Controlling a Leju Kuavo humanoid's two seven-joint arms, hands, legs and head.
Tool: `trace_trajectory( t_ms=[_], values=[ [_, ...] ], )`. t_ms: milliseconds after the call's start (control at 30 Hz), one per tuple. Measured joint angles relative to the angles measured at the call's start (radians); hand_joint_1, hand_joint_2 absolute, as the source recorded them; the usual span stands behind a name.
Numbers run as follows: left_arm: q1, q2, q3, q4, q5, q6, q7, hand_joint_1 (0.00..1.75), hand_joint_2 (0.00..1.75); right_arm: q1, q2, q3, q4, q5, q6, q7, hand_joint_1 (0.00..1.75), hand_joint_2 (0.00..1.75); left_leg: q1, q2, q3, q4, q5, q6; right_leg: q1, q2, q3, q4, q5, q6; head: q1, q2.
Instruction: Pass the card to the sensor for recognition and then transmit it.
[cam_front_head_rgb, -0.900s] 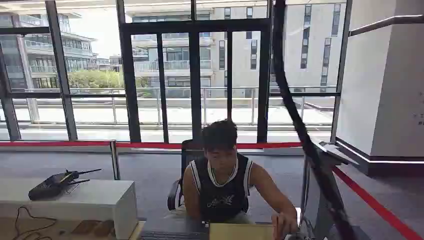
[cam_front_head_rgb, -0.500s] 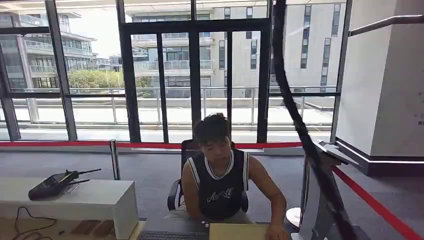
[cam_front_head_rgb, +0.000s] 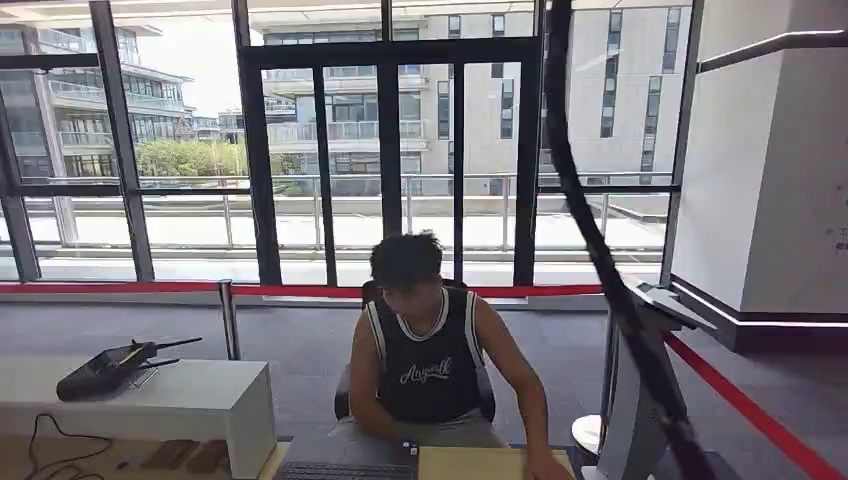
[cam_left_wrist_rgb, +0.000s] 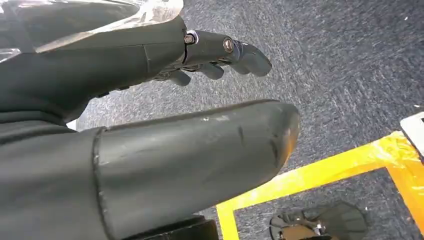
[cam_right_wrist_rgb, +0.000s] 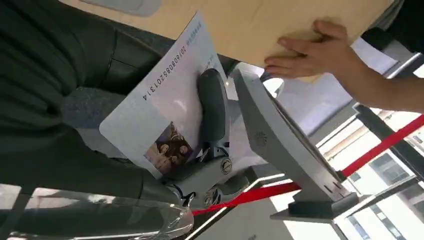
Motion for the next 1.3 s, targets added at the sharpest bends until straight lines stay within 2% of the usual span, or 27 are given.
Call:
trace_trajectory(
  t_ms=[200, 567, 1300],
  values=[
    [0.0, 0.0, 0.0, 0.0, 0.005, 0.004, 0.0, 0.0, 0.0, 0.014, -0.005, 0.024, 0.047, 0.033, 0.068, 0.026, 1.75, 1.75, 0.0, 0.0, 0.0, 0.0, 0.0, 0.0, 0.0, 0.0, 0.0, 0.0, 0.0, 0.0, 0.0, 0.0],
    [0.005, 0.0, 0.0, 0.0, 0.021, 0.011, 0.008, 0.0, 0.0, 0.034, -0.003, 0.073, 0.104, 0.056, 0.11, 0.059, 1.75, 1.75, 0.0, 0.0, 0.0, 0.0, 0.0, 0.0, 0.0, 0.0, 0.0, 0.0, 0.0, 0.0, 0.0, 0.0],
    [0.012, 0.0, 0.0, 0.0, 0.039, 0.021, 0.005, 0.0, 0.0, 0.065, 0.001, 0.103, 0.148, 0.027, 0.128, 0.079, 1.75, 1.75, 0.0, 0.0, 0.0, 0.0, 0.0, 0.0, 0.0, 0.0, 0.001, 0.0, 0.0, 0.0, 0.0, 0.0]
  ],
)
